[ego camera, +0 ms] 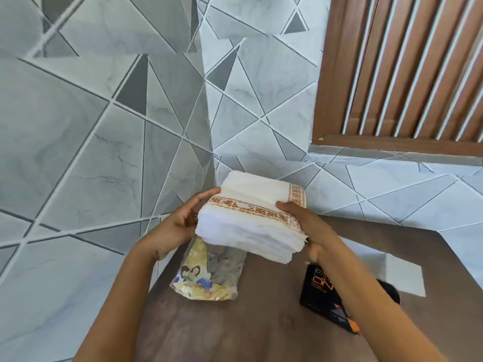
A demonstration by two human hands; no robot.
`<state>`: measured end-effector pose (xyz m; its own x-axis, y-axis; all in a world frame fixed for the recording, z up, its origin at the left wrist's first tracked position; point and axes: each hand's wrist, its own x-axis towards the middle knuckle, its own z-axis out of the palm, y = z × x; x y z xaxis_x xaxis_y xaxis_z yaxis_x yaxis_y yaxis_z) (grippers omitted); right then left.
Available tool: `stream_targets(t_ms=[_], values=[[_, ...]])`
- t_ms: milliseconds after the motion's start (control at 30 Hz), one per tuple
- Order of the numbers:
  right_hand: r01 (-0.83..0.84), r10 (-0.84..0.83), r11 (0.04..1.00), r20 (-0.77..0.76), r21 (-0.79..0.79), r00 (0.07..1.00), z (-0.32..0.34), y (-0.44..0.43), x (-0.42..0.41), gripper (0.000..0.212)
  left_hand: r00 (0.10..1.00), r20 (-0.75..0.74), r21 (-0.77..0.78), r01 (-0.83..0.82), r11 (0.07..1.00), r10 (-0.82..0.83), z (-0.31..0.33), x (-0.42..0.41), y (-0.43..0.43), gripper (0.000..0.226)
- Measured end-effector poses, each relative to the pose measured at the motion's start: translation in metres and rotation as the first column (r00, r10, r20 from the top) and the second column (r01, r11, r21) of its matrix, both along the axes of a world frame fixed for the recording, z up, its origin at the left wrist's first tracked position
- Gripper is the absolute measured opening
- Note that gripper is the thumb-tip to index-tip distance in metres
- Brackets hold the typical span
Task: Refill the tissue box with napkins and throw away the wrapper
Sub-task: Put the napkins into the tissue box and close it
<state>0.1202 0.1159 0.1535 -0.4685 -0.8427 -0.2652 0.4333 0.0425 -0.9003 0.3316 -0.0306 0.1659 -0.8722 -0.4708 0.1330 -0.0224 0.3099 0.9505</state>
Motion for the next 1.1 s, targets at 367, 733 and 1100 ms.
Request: stream_targets(t_ms=[367, 733, 1100], values=[[-0.089, 0.088, 0.996, 0.111, 0.001, 0.990, 0.021, 0.040, -0.032, 0.020, 0.960, -0.279, -0.618, -0.154, 0.771, -0.032, 0.006, -0.056, 0.009, 0.037], [0.254, -0.229, 0.967, -0.395, 0.013, 0.890, 0.002, 0.103, -0.087, 0.065, 0.947, -0.317, 0.018, -0.044, 0.999, 0.047, 0.015, -0.154, 0.051, 0.039], [0.018, -0.042, 0.993, -0.209, -0.114, 0.977, -0.011, 0.114, -0.110, 0.085, 0.984, -0.178, 0.370, 0.090, 0.925, -0.024, 0.010, -0.192, 0.070, 0.057]])
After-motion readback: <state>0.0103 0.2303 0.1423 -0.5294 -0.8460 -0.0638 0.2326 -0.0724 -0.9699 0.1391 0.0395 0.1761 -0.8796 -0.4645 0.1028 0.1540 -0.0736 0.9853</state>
